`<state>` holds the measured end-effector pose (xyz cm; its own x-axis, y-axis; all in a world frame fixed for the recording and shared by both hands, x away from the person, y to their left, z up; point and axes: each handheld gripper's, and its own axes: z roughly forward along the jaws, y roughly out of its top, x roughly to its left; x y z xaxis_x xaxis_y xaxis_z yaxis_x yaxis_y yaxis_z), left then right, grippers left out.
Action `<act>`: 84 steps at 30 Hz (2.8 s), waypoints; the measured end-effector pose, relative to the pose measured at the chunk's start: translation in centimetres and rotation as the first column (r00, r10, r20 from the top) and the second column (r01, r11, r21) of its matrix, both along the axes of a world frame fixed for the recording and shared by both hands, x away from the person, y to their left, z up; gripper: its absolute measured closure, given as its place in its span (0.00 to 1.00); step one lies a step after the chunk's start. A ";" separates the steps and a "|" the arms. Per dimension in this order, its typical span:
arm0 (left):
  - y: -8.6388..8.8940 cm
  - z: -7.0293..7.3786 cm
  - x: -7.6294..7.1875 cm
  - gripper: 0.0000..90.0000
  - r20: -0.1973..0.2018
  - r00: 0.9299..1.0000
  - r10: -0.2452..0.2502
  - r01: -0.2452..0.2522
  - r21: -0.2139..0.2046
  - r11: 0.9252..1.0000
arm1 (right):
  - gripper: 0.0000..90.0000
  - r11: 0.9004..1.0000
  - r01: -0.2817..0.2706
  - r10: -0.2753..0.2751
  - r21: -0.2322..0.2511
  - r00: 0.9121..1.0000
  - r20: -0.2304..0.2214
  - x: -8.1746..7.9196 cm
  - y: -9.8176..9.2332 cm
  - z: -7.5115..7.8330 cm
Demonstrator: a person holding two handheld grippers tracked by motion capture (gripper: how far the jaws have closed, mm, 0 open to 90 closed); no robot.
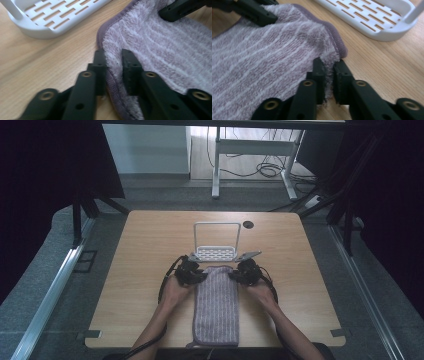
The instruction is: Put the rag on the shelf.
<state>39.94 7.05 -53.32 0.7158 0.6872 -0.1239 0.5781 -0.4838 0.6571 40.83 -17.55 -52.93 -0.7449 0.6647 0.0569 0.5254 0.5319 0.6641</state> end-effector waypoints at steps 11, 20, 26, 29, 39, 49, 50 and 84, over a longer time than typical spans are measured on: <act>0.5 2.6 -0.9 0.90 0.073 0.997 0.015 -0.011 -0.055 0.998 | 0.94 0.998 -0.028 0.026 0.048 0.999 0.041 -0.5 -0.6 2.9; 1.2 6.5 -1.6 0.89 0.157 0.988 0.006 0.008 -0.088 0.996 | 0.94 0.993 -0.069 0.060 0.100 0.994 0.090 -0.7 -1.1 7.1; 1.5 9.1 -1.8 0.89 0.207 0.978 0.014 0.008 -0.106 0.994 | 0.94 0.990 -0.082 0.068 0.117 0.991 0.118 -0.7 -1.2 9.0; 1.5 10.5 -1.8 0.89 0.238 0.971 0.009 0.015 -0.095 0.995 | 0.94 0.988 -0.088 0.071 0.126 0.989 0.130 -0.5 -1.2 10.0; 1.5 14.6 -1.4 0.89 0.322 0.947 0.017 0.015 -0.095 0.995 | 0.94 0.984 -0.092 0.060 0.152 0.977 0.203 0.0 -1.6 14.4; 1.3 17.2 -0.2 0.89 0.361 0.932 0.026 0.008 -0.091 0.996 | 0.94 0.985 -0.077 0.037 0.152 0.967 0.251 1.1 -1.6 17.4; 1.3 17.5 0.0 0.89 0.362 0.932 0.029 0.006 -0.096 0.995 | 0.94 0.986 -0.072 0.032 0.152 0.967 0.254 1.2 -1.6 17.7; 1.7 25.0 6.4 0.89 0.374 0.922 0.099 -0.060 -0.113 0.992 | 0.93 0.980 0.021 -0.093 0.198 0.929 0.359 7.0 -0.4 25.9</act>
